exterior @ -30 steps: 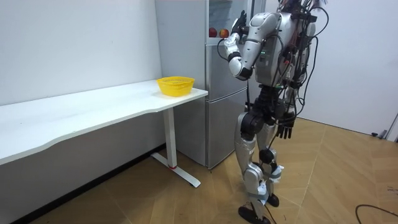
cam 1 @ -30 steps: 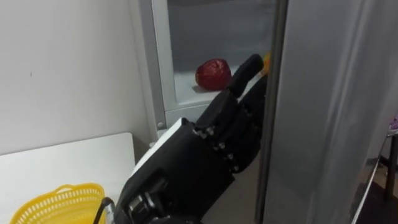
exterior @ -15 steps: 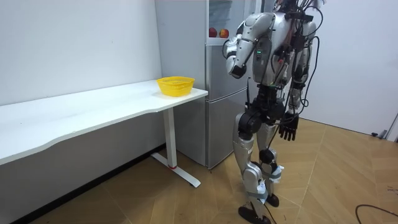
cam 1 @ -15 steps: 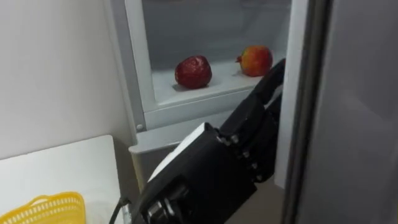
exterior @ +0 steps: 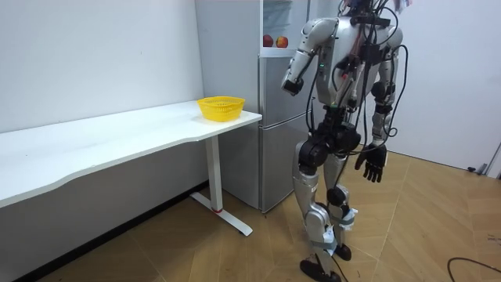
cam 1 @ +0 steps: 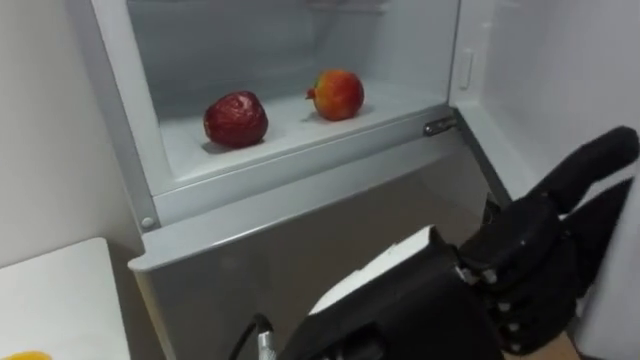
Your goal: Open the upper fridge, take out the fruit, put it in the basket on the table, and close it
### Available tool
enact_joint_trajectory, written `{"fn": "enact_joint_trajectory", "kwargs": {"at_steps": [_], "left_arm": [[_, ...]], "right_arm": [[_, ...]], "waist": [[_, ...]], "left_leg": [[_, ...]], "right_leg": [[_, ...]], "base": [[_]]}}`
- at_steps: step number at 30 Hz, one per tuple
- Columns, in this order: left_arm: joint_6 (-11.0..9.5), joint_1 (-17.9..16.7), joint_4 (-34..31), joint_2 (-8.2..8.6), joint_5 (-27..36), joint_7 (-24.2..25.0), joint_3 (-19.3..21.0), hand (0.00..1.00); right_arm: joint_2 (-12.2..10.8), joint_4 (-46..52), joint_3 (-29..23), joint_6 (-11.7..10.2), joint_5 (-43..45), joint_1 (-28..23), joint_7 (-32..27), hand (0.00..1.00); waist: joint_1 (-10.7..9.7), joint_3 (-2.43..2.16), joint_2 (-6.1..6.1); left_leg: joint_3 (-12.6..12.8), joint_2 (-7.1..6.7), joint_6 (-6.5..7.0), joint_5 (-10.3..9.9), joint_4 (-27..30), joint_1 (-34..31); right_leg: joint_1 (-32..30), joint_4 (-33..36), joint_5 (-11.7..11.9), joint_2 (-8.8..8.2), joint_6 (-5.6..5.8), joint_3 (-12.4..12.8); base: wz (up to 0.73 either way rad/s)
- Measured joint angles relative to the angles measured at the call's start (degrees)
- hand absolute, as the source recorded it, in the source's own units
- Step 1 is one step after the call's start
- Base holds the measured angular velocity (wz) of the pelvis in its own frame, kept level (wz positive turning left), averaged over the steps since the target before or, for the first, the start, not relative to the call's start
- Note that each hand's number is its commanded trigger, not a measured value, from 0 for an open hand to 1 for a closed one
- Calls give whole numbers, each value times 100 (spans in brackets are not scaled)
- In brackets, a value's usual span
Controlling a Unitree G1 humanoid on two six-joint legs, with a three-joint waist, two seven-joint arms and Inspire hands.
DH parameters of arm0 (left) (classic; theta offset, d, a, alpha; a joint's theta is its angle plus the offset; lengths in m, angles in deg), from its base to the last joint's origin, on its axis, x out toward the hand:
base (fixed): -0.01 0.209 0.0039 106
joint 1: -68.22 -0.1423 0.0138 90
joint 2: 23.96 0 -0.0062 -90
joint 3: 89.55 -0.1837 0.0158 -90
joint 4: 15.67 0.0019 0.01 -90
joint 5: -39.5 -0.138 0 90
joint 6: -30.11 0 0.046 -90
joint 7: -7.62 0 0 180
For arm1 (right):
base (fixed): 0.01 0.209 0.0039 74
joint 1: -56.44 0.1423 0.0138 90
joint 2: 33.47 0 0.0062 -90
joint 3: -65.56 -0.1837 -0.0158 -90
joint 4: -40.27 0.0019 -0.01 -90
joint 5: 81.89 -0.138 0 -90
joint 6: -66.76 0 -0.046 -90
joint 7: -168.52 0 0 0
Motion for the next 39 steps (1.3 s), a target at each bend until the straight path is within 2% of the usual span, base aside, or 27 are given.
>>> {"fn": "enact_joint_trajectory", "kwargs": {"at_steps": [3,9,16,23,28,39], "left_arm": [[25,10,27,24,2,15,-67,0],[85,209,254,84,159,10,-175,0],[106,403,388,93,215,7,-305,0],[213,484,391,119,218,13,-313,0],[232,574,467,132,217,10,-313,0],[231,633,506,137,223,-149,-314,0]], "right_arm": [[39,-1,-1,0,-28,-1,0,0],[81,-1,-3,2,-275,11,-18,0],[100,0,-4,9,-305,22,-65,0],[105,3,-4,9,-307,53,-64,0],[107,-5,-4,9,-308,51,-65,0],[140,-20,-62,8,-382,36,-136,0]], "waist": [[-29,16,35],[-103,16,50],[-140,15,51],[-157,12,49],[-161,5,59],[-336,-21,113]], "left_leg": [[119,19,0,0,7,45],[243,47,0,0,0,66],[272,78,-4,2,-33,70],[282,73,-4,2,-38,73],[310,73,-4,2,-38,109],[414,80,-4,2,-37,123]], "right_leg": [[-11,-5,6,24,-10,55],[-4,-87,32,49,-23,80],[-6,-99,74,91,-49,127],[-8,-106,74,90,-49,144],[-6,-93,77,105,-48,244],[-56,-76,81,144,-50,387]], "base": [[-11],[-5],[-4],[-1],[-7],[-8]]}}
